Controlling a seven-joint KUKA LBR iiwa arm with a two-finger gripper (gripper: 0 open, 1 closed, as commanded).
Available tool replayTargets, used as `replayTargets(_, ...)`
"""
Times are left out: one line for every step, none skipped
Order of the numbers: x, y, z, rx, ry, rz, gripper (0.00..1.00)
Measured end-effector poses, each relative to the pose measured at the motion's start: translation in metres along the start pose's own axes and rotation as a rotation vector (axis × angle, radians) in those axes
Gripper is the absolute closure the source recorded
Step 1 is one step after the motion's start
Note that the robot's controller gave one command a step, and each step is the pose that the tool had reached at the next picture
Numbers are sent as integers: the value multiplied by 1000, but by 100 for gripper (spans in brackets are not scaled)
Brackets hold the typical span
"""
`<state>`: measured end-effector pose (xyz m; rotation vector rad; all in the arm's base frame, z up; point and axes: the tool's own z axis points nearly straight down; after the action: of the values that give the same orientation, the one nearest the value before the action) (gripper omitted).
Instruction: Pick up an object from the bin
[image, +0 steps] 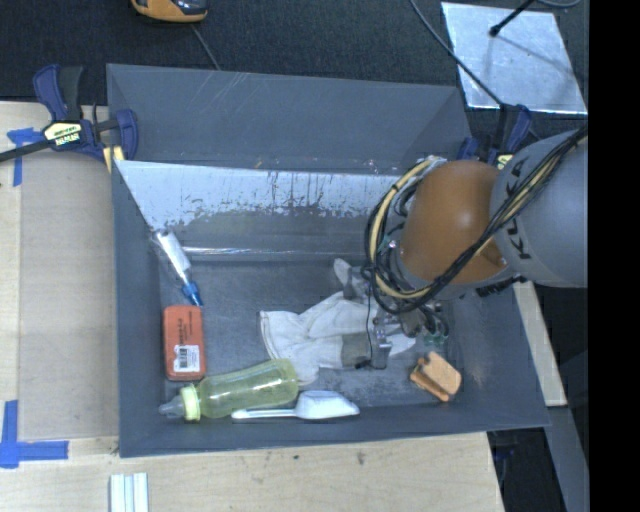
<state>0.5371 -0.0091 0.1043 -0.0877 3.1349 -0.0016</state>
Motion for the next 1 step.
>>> replayTargets(-18, 17, 10, 0, -2, 193, 100)
